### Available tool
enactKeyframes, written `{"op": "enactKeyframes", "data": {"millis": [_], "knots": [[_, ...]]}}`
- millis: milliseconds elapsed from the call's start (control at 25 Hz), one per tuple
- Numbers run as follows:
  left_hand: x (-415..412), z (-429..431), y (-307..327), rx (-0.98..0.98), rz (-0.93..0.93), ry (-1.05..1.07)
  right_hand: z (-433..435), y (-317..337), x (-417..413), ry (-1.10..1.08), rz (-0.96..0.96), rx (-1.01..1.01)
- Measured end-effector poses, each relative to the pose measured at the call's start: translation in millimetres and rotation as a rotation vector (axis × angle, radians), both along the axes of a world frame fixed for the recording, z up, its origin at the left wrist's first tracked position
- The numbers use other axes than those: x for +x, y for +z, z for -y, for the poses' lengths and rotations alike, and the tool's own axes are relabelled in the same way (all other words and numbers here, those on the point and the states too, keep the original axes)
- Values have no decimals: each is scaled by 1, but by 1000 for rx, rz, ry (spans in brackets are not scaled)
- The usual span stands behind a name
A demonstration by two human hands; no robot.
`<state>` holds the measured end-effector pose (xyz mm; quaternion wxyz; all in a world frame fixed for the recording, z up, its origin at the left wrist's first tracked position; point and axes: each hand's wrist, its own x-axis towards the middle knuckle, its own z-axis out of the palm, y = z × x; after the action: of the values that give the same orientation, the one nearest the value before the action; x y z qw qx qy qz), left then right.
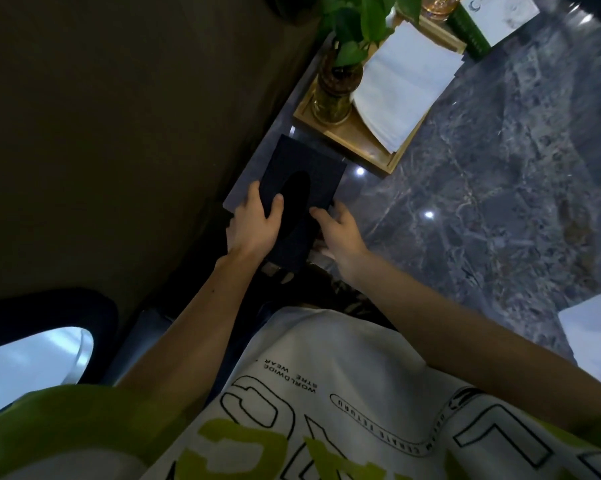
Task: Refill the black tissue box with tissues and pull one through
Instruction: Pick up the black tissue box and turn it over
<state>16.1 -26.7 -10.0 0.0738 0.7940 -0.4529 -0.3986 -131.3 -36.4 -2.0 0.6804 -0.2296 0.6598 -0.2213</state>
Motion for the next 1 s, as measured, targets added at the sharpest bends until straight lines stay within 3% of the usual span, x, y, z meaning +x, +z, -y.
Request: {"op": "enactKeyframes", "data": {"millis": [480, 680, 1000], "knots": [[-49, -15, 47, -196, -264, -10, -12, 44, -66, -64, 116, 4], [-115, -3, 63, -295, -247, -152, -22, 57, -140, -238, 117, -27], [-267, -5, 72, -269, -547, -163, -63, 62, -302, -461, 135, -30]]}}
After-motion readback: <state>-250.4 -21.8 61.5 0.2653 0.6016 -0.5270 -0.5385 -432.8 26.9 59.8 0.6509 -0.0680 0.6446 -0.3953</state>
